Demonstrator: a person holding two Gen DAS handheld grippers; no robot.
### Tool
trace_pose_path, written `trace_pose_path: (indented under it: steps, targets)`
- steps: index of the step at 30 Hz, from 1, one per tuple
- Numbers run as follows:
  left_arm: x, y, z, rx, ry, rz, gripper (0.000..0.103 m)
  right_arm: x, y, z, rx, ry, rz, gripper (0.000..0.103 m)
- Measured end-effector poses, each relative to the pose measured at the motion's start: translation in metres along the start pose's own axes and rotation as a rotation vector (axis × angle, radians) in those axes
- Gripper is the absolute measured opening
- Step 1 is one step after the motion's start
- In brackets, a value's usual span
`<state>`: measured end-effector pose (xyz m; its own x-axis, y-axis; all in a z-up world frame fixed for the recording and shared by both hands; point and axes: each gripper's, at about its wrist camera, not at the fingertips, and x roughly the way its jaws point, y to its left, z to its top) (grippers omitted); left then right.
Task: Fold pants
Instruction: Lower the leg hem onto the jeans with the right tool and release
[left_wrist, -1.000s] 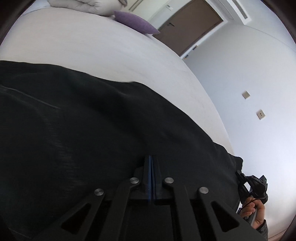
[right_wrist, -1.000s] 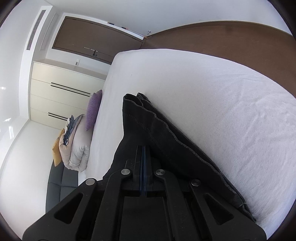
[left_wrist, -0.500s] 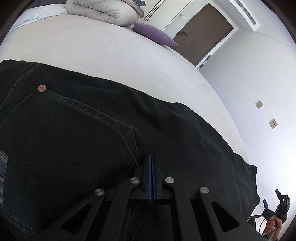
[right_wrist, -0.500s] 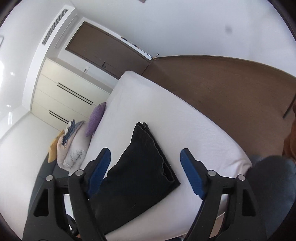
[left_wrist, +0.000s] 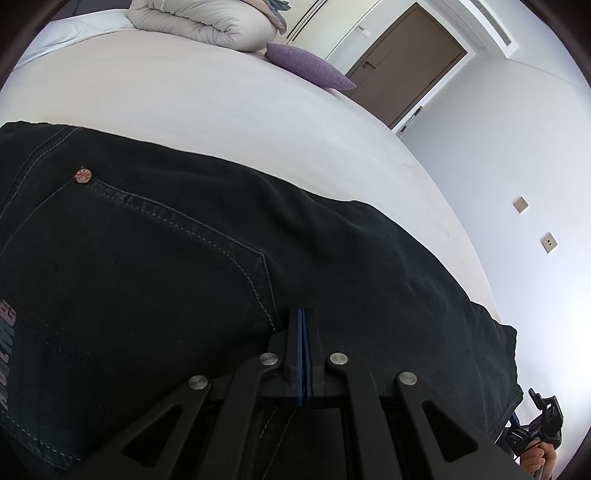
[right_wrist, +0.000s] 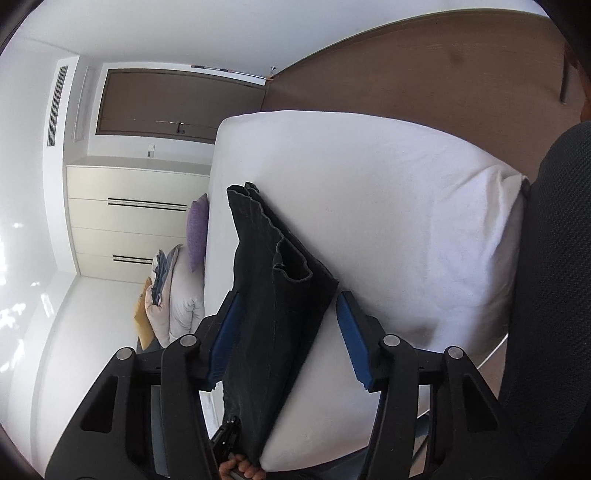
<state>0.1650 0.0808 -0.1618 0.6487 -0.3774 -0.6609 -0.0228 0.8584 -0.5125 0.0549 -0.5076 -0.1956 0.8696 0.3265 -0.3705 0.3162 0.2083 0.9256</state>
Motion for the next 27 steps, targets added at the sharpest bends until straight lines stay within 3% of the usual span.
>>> trace_pose_path:
  steps: [5, 9, 13, 15, 18, 23, 27]
  targets:
    - [-0.001, 0.001, 0.000, 0.002, 0.000, 0.001, 0.005, 0.019, 0.001, 0.000, 0.034, 0.006, 0.072, 0.051]
    - [-0.001, 0.001, 0.000, 0.001, -0.001, 0.000, 0.005, 0.028, -0.002, 0.002, 0.070, -0.013, 0.113, 0.044]
    - [-0.002, 0.001, -0.001, 0.004, -0.003, -0.001, 0.005, 0.039, -0.004, 0.005, 0.084, -0.025, 0.121, 0.029]
    - [-0.002, 0.001, -0.001, 0.004, -0.003, -0.001, 0.005, 0.033, -0.005, 0.005, 0.081, -0.026, 0.113, 0.017]
    - [-0.003, 0.001, -0.001, 0.002, -0.005, -0.003, 0.005, 0.034, -0.003, 0.005, 0.062, -0.026, 0.083, 0.011]
    - [-0.004, 0.000, -0.002, -0.005, -0.009, -0.009, 0.005, 0.030, 0.024, 0.001, -0.079, -0.040, -0.016, 0.010]
    - [-0.004, 0.000, -0.001, -0.007, -0.008, -0.013, 0.005, 0.044, 0.081, -0.019, -0.337, -0.019, -0.093, 0.009]
